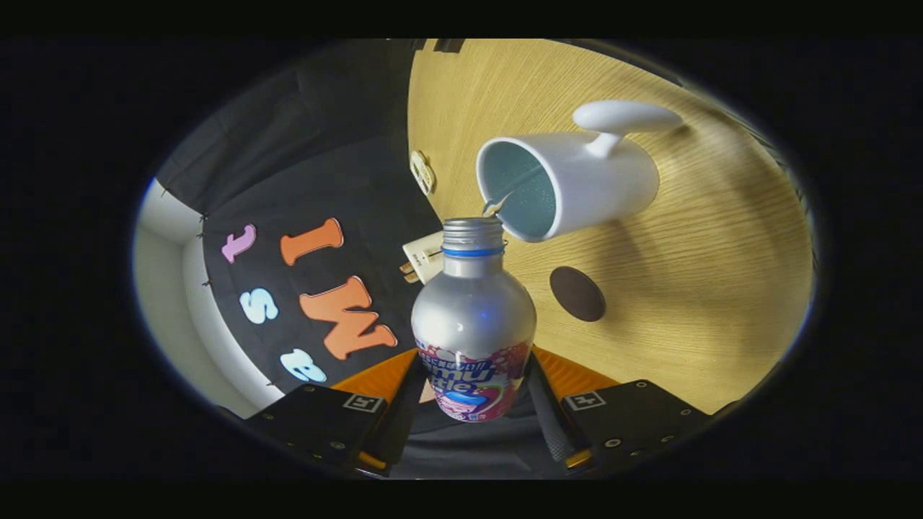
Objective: Take the bottle from table, then pour the juice into the cup, finally place the bottle on the coaster
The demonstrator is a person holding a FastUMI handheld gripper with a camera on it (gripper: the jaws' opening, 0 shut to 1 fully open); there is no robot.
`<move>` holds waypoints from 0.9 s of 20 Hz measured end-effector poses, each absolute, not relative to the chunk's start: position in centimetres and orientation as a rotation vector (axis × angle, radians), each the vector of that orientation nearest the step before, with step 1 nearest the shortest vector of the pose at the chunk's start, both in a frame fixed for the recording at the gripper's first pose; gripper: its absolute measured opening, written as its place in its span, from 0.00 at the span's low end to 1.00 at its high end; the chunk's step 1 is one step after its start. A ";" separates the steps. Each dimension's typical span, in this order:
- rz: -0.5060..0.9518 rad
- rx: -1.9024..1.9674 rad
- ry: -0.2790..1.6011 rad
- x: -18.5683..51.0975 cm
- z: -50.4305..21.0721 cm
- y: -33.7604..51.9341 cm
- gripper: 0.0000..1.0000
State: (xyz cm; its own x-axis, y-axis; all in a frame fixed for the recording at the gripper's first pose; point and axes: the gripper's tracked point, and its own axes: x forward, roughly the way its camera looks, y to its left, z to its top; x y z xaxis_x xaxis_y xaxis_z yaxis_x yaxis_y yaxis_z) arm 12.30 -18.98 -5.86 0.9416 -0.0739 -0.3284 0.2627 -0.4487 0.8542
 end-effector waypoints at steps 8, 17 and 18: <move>-0.402 2.026 0.137 12.3 -5.7 -19.0 0.76; -0.401 2.053 0.123 12.3 -5.3 -19.5 0.76; -0.405 2.056 0.124 12.3 -5.3 -19.6 0.76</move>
State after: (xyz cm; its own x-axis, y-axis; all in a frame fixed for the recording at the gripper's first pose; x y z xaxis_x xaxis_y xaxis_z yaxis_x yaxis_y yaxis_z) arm 12.31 -19.55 -5.27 0.9389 -0.0796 -0.3350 0.2534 -0.4988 0.8289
